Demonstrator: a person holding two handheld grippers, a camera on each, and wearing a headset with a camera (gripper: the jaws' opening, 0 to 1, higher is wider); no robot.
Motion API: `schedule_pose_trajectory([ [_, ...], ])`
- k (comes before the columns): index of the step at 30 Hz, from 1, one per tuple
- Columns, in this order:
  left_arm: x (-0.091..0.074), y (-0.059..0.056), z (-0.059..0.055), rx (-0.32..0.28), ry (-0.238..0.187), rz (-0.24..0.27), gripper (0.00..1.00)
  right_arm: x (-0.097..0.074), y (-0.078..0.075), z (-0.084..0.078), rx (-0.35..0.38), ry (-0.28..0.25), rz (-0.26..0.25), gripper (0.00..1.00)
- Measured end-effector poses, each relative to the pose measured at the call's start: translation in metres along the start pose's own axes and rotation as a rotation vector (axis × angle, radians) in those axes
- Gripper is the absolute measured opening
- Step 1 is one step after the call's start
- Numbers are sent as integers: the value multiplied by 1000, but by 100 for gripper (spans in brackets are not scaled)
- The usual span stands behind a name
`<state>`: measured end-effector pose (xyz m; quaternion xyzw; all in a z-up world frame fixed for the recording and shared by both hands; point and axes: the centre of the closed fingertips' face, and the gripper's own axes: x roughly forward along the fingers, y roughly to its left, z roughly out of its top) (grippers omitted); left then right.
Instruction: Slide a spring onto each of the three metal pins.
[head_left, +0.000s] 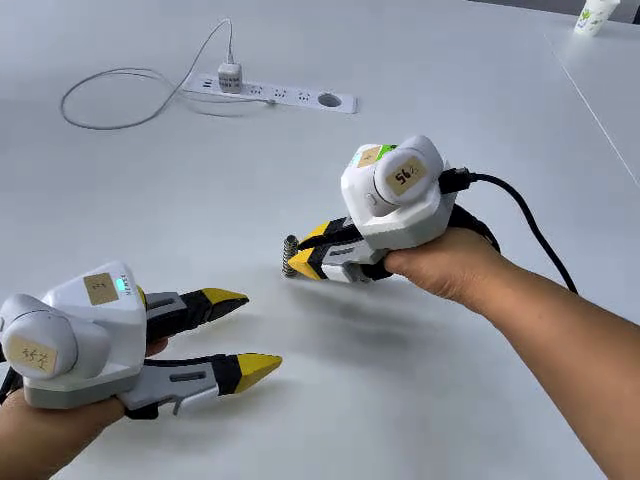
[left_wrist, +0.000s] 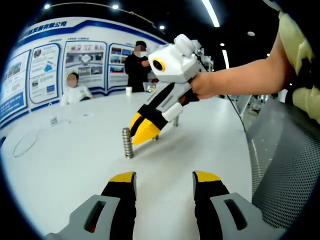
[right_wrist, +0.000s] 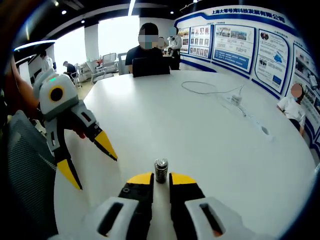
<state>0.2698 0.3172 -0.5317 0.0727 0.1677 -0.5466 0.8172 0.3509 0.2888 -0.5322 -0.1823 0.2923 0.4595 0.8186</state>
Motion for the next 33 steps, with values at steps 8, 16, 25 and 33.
schedule_pose_trajectory([
  [8,1,-1,1,2,1,-1,47,-6,0,-3,13,-6,-11,16],
  [16,1,-1,1,1,0,1,47,-12,5,-9,27,-7,-17,18],
  [25,3,0,3,1,-3,0,48,-20,9,-18,45,-11,-26,19],
  [33,4,0,4,2,-6,0,48,-28,16,-22,50,-18,-29,20],
])
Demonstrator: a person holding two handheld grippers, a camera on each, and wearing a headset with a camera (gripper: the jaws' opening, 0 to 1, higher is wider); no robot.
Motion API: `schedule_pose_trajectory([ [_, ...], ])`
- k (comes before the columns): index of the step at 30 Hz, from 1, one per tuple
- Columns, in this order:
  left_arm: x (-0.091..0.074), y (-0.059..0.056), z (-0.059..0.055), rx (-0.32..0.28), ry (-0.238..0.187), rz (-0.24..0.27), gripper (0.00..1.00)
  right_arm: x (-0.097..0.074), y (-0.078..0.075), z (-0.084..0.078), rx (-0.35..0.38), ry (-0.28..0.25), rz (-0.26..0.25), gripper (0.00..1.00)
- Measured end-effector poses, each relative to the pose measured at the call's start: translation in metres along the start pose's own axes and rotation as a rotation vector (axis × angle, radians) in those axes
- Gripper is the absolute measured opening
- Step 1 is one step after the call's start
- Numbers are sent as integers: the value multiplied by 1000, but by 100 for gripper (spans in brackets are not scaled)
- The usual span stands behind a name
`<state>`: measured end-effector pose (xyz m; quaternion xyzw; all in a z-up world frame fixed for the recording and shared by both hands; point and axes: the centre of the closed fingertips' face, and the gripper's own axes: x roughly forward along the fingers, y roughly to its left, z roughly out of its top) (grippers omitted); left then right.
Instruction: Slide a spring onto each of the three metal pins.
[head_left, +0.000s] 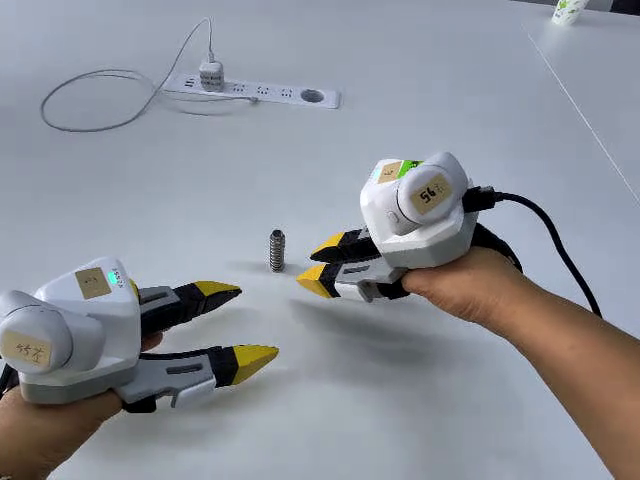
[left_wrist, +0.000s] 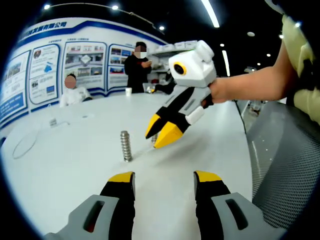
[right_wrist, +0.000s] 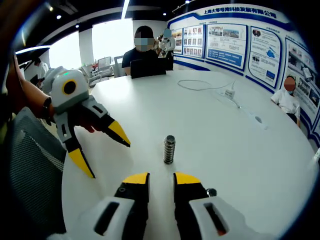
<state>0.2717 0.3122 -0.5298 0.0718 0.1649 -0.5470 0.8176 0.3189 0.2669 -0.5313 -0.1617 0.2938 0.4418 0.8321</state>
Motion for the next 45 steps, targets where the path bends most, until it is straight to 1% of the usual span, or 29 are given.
schedule_pose_trajectory([
  [8,0,0,2,4,0,2,49,-8,4,-9,16,0,-6,20],
  [17,1,-1,2,4,2,4,50,-16,6,-14,28,-7,-15,21],
  [25,3,-1,3,2,3,4,51,-25,6,-23,49,-11,-25,21],
  [32,4,-2,4,6,3,-2,51,-33,7,-33,57,-2,-36,21],
  [45,4,-5,5,8,5,-3,52,-54,-4,-43,85,-7,-81,22],
])
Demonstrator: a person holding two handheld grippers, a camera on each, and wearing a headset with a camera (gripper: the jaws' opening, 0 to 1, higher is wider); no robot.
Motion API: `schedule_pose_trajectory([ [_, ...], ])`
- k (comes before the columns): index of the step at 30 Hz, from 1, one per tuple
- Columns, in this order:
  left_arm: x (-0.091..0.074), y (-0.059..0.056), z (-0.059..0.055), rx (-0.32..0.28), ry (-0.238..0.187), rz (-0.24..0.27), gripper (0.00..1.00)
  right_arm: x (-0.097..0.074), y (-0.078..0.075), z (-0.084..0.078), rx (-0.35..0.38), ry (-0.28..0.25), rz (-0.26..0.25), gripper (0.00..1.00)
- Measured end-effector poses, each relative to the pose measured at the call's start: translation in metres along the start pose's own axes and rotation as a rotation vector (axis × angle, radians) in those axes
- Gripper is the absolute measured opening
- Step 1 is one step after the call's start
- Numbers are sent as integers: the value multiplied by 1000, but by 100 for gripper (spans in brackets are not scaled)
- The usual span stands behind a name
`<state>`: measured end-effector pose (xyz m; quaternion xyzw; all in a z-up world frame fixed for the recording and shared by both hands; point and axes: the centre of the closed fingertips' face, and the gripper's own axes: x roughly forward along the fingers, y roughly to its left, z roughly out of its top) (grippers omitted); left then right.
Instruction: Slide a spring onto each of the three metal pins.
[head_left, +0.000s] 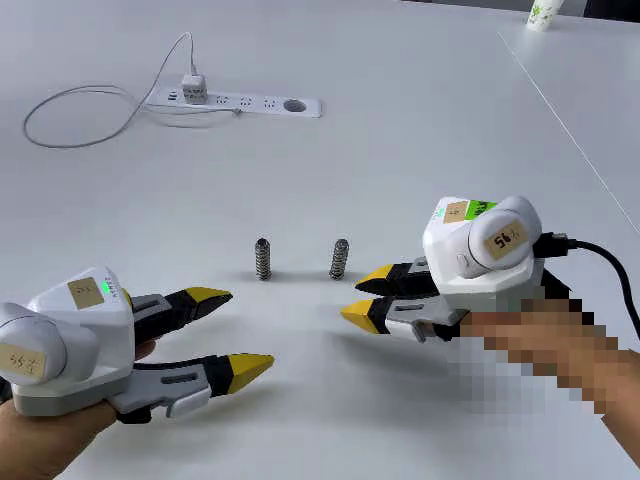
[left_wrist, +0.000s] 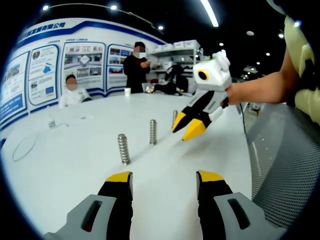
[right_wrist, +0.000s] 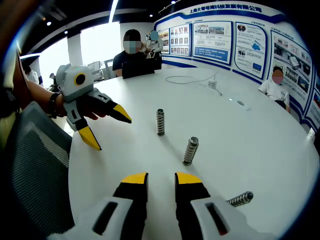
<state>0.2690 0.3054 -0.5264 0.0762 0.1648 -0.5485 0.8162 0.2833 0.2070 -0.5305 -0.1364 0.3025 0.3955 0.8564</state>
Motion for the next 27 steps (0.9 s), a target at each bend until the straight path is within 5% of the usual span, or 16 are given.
schedule_pose_trajectory([
  [27,2,3,-1,-2,8,3,54,-35,-24,-15,26,-18,-50,27],
])
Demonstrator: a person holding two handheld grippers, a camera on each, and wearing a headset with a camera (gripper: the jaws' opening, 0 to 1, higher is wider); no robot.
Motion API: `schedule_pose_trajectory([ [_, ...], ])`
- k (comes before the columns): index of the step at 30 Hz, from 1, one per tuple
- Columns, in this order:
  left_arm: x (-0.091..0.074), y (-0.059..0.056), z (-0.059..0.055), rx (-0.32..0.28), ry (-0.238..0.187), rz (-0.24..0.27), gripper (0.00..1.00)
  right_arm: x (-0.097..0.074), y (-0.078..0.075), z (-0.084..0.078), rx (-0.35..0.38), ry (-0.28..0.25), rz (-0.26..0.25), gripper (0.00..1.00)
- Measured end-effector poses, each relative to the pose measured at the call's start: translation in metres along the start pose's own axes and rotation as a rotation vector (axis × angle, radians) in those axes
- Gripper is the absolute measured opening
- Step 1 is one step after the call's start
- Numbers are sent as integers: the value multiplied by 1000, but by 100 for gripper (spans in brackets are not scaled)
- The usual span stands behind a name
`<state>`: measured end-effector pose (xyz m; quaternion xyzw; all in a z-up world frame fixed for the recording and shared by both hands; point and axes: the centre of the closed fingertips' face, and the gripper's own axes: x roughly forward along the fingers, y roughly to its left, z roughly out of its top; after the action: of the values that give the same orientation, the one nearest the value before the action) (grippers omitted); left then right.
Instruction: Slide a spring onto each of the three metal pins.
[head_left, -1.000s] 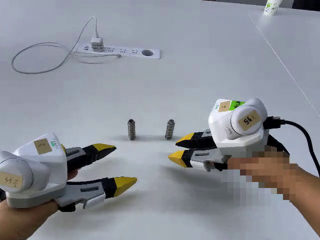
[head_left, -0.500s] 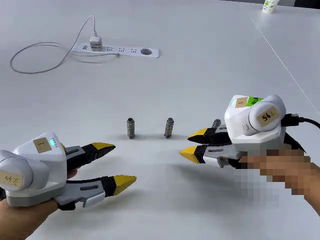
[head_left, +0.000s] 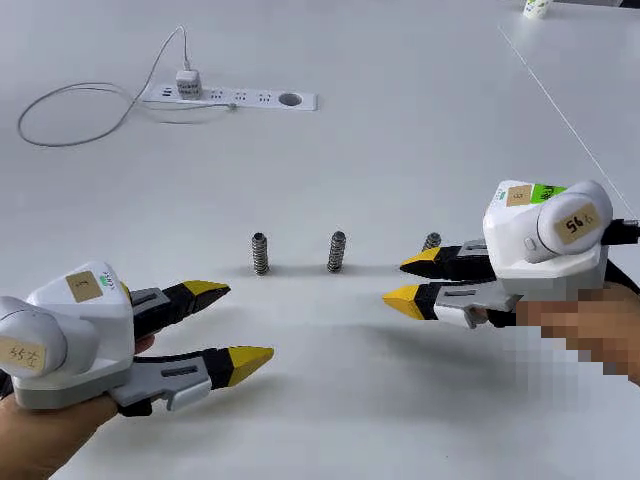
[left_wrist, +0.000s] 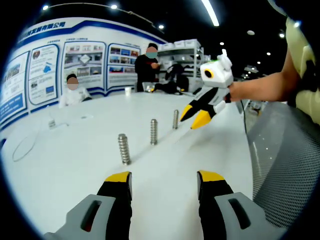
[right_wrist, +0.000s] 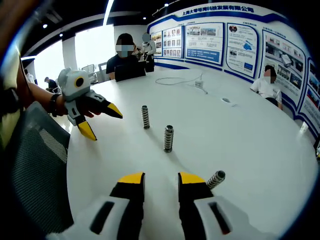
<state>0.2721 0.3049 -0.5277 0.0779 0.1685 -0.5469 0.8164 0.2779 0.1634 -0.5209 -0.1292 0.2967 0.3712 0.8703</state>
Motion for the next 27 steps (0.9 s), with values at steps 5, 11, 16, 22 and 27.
schedule_pose_trajectory([
  [5,0,1,-1,-2,3,3,54,-7,-4,-5,2,5,-6,29],
  [11,1,2,-1,-3,5,4,54,-17,-11,-12,10,9,-24,30],
  [16,2,2,-1,-2,6,2,55,-24,-18,-16,22,3,-41,31],
  [22,2,2,0,-2,10,4,55,-30,-21,-19,24,1,-58,32],
  [27,1,2,-1,-2,13,5,55,-34,-25,-23,29,-1,-74,34],
])
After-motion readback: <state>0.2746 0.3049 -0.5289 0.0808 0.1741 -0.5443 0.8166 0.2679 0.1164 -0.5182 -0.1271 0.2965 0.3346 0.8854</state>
